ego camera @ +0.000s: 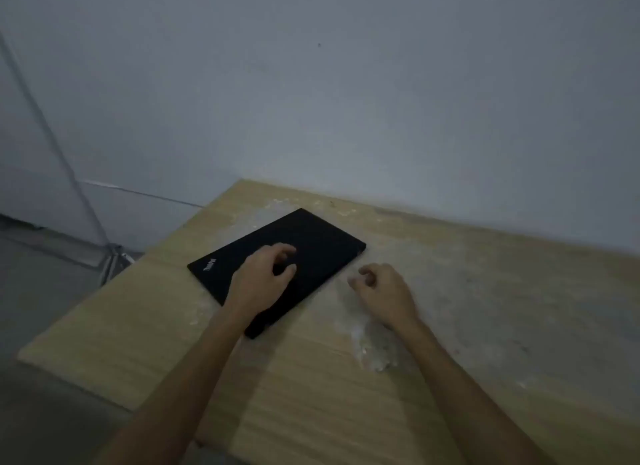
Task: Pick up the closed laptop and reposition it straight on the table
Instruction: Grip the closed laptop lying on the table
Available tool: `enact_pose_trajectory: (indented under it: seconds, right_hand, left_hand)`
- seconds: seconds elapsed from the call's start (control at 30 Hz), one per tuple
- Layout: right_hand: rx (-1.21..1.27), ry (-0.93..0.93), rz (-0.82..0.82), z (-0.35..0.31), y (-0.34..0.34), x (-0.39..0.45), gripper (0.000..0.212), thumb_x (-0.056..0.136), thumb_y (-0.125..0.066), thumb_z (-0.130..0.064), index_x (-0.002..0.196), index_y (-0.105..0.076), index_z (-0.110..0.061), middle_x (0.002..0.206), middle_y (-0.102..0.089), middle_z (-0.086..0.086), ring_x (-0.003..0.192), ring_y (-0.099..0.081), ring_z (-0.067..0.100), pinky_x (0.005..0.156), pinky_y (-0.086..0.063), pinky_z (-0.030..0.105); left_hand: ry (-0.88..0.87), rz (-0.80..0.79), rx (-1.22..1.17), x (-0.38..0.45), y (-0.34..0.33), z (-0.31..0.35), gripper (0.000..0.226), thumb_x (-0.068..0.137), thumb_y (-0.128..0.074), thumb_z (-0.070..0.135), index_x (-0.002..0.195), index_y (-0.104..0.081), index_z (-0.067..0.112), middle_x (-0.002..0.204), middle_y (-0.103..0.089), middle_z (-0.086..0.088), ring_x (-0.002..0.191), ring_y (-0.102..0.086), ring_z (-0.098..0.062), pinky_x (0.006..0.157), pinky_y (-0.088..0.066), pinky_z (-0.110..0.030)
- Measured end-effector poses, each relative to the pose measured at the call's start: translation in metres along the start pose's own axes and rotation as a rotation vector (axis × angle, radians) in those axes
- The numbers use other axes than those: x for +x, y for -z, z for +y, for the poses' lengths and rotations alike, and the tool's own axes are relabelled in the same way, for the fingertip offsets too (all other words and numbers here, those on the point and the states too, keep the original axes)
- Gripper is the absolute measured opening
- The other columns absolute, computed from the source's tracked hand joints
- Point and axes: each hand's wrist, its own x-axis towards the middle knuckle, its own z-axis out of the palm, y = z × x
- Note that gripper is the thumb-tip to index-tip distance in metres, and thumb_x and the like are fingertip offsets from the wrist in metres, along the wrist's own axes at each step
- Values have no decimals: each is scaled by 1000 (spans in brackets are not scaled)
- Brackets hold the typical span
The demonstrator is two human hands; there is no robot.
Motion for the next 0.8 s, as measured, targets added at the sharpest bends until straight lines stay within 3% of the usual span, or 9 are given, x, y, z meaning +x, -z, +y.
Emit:
enact_pose_trajectory:
  seconds: [0.17,0.3,0.47,0.63,0.73,0.8]
  right_hand:
    - [-228,-46,72,-26,-38,9,65,92,-48,-67,130,-60,-14,125,-54,9,119,-50,31,102,-39,42]
    - [-311,-104,111,-33,-57,14,82,90,-38,-75,136,-52,-9,131,-49,10,124,-44,31,104,-32,44]
    - [-353,-59,144,-32,-64,12,82,92,-33,-75,139,-49,-10,129,-49,7,121,-45,27,99,-31,41]
    - [-322,-77,111,-32,-60,14,81,90,-38,-74,140,-49,-11,131,-50,5,123,-45,25,101,-31,40]
    - [-271,-112,109,-32,-59,16,81,86,-42,-76,135,-53,-12,130,-50,5,123,-45,25,103,-31,41]
    - [-248,-127,108,-33,-58,15,81,84,-44,-78,132,-55,-13,129,-51,5,123,-46,25,103,-31,41]
  left_hand:
    - [117,-81,280,31,0,-37,64,99,-52,56,154,-45,23,160,-44,-11,146,-43,-30,119,-34,-49]
    - [176,-140,392,57,-7,-58,85,96,-35,73,162,-28,20,168,-29,-17,155,-25,-34,125,-17,-51]
    - [235,-114,504,79,-11,-60,102,84,-29,86,157,-31,14,149,-47,-22,135,-45,-42,108,-37,-56]
    - [350,-171,305,95,5,-59,114,64,-53,95,145,-50,15,140,-57,-17,125,-58,-38,100,-51,-52]
    - [361,-189,236,96,13,-55,93,63,-57,93,107,-67,12,105,-72,-8,87,-69,-25,79,-60,-43]
    - [357,-198,197,93,22,-53,80,71,-59,88,98,-64,12,96,-71,-6,79,-67,-21,70,-56,-39]
